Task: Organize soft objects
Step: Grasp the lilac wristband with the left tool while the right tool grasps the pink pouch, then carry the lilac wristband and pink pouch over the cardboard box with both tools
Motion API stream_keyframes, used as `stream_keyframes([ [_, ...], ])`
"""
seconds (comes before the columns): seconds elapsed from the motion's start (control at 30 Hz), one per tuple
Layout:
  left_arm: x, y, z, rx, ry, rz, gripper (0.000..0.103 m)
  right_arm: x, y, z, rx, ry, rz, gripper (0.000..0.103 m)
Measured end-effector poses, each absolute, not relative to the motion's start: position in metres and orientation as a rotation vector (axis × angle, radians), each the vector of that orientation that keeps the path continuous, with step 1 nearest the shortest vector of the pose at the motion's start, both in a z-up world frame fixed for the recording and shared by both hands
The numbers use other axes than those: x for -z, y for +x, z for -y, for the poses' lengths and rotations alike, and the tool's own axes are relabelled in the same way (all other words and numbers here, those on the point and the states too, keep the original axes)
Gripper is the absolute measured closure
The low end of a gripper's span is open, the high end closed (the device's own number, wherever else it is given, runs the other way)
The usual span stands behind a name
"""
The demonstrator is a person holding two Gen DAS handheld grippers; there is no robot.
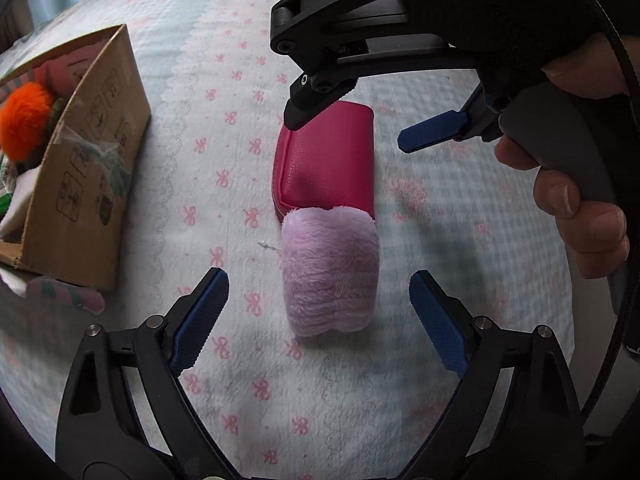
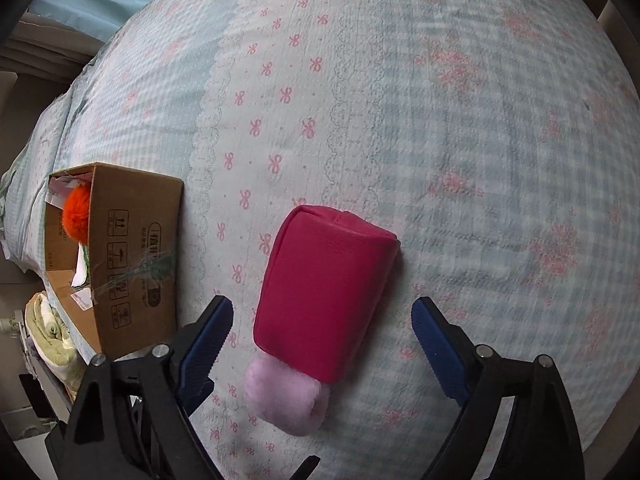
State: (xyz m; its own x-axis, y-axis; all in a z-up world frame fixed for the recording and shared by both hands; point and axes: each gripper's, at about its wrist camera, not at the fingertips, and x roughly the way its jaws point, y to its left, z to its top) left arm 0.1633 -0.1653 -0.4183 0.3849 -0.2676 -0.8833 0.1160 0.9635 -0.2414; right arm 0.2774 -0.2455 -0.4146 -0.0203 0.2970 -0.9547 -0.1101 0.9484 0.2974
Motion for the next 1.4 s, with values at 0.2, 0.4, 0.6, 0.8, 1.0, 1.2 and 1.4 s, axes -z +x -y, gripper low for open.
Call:
stream_keyframes([
  [0.2,0.435,0.172,0.173,0.249,-0.135,-1.171,0.034,0.444,0.287,0.234,-0.327,0.183,-1.585,0.018],
  [0.4,0.443,0.176,0.182,0.264,-0.121,-1.189,0.061,0.457,0.291,0.224,-0.312,0.152,-1.59,0.041],
  [0.6,0.439,0.177,0.182,0.264,-0.131,-1.19,0.063,0.452,0.289,0.227,-0.311,0.136,-1.566,0.054],
  [0.8,0.432,0.174,0.177,0.264,-0.123,-1.175,0.063,0.445,0.286,0.231,-0.316,0.161,-1.547,0.063],
  [1.0,0.421,0.167,0.168,0.269,-0.121,-1.155,0.063,0.43,0.277,0.239,-0.319,0.175,-1.514,0.068],
  [1.2,0.399,0.156,0.158,0.272,-0.114,-1.128,0.063,0.401,0.269,0.248,-0.309,0.198,-1.461,0.069],
  [1.4,0.344,0.15,0.143,0.296,-0.086,-1.067,0.063,0.334,0.251,0.25,-0.304,0.207,-1.379,0.069],
])
